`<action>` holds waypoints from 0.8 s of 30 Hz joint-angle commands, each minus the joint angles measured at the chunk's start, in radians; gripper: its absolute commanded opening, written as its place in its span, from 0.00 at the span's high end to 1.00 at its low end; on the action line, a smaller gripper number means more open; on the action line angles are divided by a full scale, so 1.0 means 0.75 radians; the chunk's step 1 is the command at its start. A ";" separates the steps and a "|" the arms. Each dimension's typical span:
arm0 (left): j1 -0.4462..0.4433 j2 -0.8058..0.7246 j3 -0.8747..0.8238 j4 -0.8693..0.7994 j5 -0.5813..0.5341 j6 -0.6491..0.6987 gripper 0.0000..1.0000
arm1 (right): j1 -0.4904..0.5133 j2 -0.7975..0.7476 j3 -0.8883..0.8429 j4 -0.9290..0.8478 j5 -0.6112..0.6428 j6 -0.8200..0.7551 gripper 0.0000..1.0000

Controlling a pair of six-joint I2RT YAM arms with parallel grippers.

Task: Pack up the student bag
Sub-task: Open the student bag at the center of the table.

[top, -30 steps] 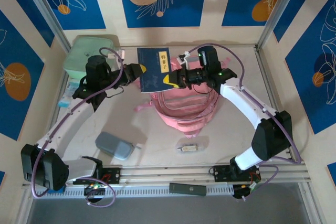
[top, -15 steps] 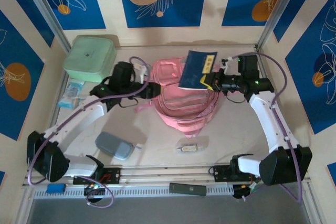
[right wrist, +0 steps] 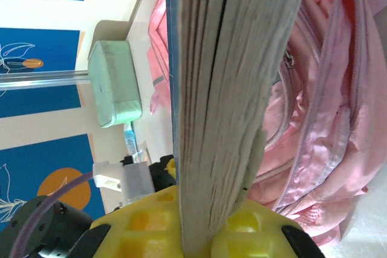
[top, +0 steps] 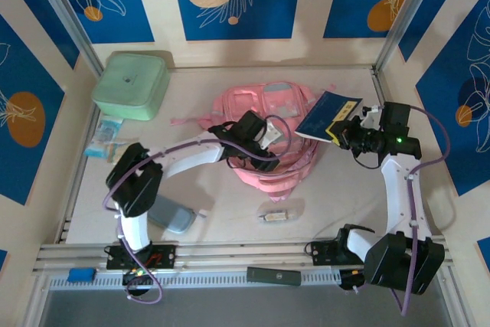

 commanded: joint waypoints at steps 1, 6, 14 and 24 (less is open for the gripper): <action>-0.025 0.091 0.101 -0.011 -0.167 0.187 0.38 | -0.017 -0.033 -0.022 0.007 -0.052 -0.001 1.00; -0.026 0.192 0.149 0.036 -0.302 0.249 0.39 | -0.026 -0.033 -0.037 0.014 -0.061 -0.005 1.00; -0.019 0.232 0.173 0.082 -0.442 0.228 0.73 | -0.029 -0.026 -0.040 0.031 -0.065 -0.012 1.00; 0.052 0.010 0.153 0.041 -0.516 0.140 1.00 | -0.030 -0.032 0.009 -0.014 -0.105 -0.028 1.00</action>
